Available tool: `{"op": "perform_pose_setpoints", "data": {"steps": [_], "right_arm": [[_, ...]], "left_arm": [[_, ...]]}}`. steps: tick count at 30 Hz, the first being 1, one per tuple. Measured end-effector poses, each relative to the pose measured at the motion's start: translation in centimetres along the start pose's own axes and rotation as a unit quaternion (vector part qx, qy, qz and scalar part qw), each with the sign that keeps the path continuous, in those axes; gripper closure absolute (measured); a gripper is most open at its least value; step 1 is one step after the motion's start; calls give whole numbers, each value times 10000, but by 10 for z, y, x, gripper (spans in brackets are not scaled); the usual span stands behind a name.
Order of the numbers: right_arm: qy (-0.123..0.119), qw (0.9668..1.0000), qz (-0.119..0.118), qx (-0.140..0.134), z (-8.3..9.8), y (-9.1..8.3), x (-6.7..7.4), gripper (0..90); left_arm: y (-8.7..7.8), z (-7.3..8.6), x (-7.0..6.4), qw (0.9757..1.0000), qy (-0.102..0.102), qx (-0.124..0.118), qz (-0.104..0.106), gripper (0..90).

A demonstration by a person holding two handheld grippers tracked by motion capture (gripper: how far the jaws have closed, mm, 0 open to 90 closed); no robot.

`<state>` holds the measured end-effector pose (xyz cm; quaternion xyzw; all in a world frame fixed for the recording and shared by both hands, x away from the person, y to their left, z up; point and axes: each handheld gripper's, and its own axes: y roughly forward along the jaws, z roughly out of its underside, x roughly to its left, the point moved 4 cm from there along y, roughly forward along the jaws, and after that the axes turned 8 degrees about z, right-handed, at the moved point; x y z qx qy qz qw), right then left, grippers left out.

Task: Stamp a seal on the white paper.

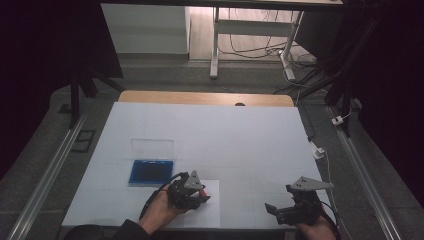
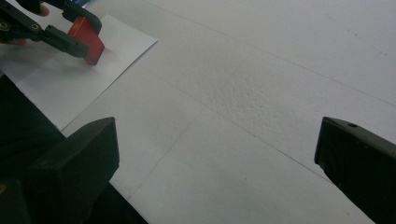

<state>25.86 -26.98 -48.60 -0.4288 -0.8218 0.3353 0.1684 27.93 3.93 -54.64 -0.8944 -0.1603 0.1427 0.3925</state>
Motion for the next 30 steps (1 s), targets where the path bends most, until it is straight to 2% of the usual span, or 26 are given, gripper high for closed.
{"op": "perform_pose_setpoints", "data": {"steps": [8, 12, 15, 23, 26, 27, 30], "right_arm": [[21, 10000, -11, 14, 0, 1, 0, 0], [25, 10000, -8, 19, 0, 1, -1, 0], [15, 10000, -4, 22, 0, 1, -1, 0], [31, 10000, -14, 18, 0, 1, -2, 0], [27, 10000, -11, 20, 0, 1, -1, 0], [29, 10000, -11, 22, 0, 1, -1, 0], [19, 10000, -4, 31, 0, 1, -1, 0]], "left_arm": [[0, 1, 2, 9998, -117, -83, 117, 588], [0, 0, -1, 10000, 16, -13, -39, 588], [0, 0, -1, 10000, 6, -19, -16, 589], [0, 0, 4, 9997, -154, -87, 188, 588], [0, 0, -1, 10000, 22, -15, -13, 588], [1, 0, -2, 10000, 22, 1, -61, 588], [0, 1, 0, 10000, -16, -41, -14, 588]]}}
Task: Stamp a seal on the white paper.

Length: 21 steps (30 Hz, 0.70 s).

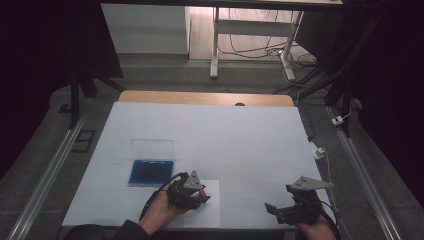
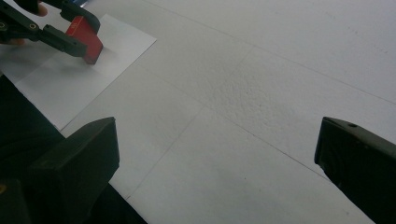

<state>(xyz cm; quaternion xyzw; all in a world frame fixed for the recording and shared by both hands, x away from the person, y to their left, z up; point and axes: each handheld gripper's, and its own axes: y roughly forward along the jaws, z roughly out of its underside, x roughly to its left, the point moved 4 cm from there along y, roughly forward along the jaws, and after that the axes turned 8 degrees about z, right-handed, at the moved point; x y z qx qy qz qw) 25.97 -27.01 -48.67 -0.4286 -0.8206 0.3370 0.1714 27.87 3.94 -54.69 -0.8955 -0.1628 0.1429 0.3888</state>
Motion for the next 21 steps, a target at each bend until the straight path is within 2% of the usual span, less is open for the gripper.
{"op": "perform_pose_setpoints", "data": {"steps": [12, 17, 21], "right_arm": [[-17, 10000, 17, 1, 0, 0, 0, 0], [-4, 10000, 11, -12, 0, 0, 0, 0], [-6, 10000, 4, -17, 0, 0, 0, 0]], "left_arm": [[-1, -2, 0, 10000, 25, 66, 25, 583], [-4, -6, -4, 9998, 80, 87, 183, 583], [-10, -10, -6, 9998, 112, 33, 182, 583]]}}
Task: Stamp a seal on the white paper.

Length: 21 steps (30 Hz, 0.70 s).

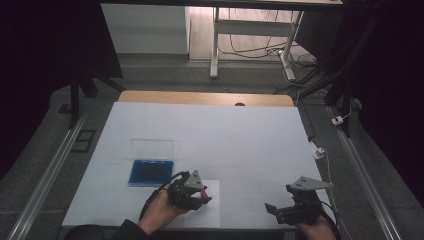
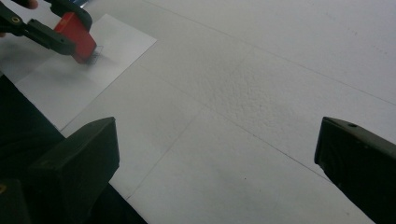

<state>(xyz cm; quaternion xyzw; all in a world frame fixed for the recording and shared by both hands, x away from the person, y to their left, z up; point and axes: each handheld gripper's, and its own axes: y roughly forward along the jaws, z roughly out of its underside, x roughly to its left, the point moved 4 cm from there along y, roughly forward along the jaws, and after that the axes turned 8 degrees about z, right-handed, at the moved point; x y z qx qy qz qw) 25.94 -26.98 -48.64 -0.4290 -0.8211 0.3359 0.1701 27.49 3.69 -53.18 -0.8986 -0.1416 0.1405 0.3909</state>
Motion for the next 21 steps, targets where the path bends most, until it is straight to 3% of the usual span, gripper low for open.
{"op": "perform_pose_setpoints", "data": {"steps": [10, 21], "right_arm": [[-15, 10000, 0, 20, 0, 0, 0, 0], [-23, 10000, -1, 25, 0, 0, 0, 0]], "left_arm": [[-19, -1, 4, 9994, -206, -273, -26, 582], [-34, 5, 13, 9988, -373, -307, -104, 582]]}}
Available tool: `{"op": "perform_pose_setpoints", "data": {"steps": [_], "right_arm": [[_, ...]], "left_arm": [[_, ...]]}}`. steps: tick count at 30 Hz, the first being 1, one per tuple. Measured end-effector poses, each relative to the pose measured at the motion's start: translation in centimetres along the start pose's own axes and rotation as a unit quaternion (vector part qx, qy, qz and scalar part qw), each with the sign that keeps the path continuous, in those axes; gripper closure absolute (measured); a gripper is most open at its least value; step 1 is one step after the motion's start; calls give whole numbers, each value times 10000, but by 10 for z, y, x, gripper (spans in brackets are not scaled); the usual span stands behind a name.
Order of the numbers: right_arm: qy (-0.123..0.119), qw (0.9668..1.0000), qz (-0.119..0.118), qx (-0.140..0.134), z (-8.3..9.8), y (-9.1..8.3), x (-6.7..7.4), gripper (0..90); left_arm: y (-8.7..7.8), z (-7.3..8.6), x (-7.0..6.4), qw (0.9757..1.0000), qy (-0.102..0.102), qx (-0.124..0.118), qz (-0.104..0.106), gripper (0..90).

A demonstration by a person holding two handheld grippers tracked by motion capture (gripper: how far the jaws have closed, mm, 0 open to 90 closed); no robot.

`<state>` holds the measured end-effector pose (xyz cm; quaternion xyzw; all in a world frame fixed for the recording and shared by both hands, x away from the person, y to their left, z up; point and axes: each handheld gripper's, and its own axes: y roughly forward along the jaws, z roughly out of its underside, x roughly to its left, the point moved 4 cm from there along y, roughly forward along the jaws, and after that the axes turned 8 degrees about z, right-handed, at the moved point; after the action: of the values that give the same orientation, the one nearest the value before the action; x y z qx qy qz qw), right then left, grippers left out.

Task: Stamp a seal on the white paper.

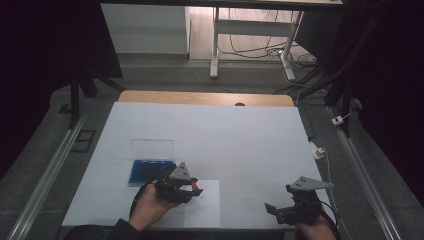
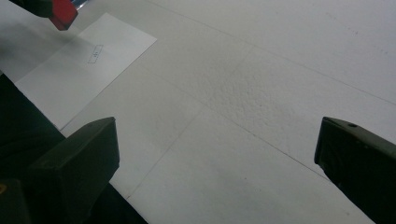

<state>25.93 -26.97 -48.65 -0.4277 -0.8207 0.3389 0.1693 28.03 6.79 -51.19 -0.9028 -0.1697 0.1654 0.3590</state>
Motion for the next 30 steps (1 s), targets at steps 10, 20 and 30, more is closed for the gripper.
{"op": "perform_pose_setpoints", "data": {"steps": [10, 20, 30], "right_arm": [[-2, 10000, -2, -8, 0, 0, 0, 0], [-1, 10000, 2, -7, 0, 0, 0, 0], [1, 10000, 3, -12, 0, 0, 0, 0]], "left_arm": [[-14, 6, 14, 9997, -214, -54, -130, 582], [-27, 14, 27, 9986, -424, -139, -269, 582], [-38, 20, 39, 9969, -611, -204, -441, 582]]}}
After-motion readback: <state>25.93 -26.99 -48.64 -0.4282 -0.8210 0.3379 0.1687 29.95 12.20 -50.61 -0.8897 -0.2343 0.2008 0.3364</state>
